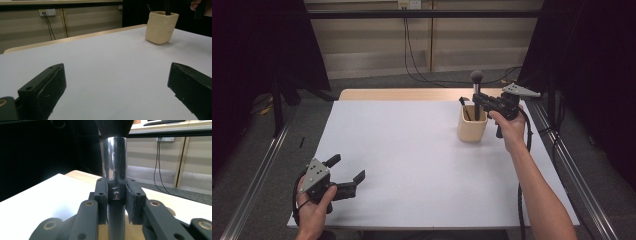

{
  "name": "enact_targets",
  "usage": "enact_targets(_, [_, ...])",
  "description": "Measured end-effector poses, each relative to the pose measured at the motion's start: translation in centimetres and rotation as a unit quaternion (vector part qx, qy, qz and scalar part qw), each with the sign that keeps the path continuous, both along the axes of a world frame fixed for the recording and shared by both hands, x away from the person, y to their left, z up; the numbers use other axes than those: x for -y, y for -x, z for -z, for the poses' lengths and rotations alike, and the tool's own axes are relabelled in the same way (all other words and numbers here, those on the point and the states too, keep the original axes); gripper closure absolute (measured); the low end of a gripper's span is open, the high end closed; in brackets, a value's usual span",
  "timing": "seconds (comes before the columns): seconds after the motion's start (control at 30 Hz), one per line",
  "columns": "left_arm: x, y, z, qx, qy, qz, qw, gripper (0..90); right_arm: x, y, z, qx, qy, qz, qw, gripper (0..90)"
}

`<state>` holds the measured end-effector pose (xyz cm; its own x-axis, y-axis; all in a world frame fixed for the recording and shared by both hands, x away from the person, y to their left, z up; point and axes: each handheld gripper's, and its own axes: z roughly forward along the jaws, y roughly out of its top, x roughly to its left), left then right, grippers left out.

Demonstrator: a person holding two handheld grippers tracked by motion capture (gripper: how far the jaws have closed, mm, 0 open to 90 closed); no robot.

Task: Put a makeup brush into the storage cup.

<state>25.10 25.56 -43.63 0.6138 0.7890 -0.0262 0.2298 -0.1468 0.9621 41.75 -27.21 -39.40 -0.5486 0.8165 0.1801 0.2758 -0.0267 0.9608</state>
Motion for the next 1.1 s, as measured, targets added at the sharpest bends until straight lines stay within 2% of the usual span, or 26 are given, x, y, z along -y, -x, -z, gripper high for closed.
enact_targets(0.63, [0.0,0.0,0.0,0.000,0.000,0.001,1.0000,2.0,0.2,0.3,1.6,-0.008,-0.002,0.004,1.0000,73.3])
enact_targets(1.1, [0.0,0.0,0.0,0.001,0.000,0.001,1.0000,2.0,0.4,0.5,3.0,-0.026,0.002,0.007,0.9996,73.2])
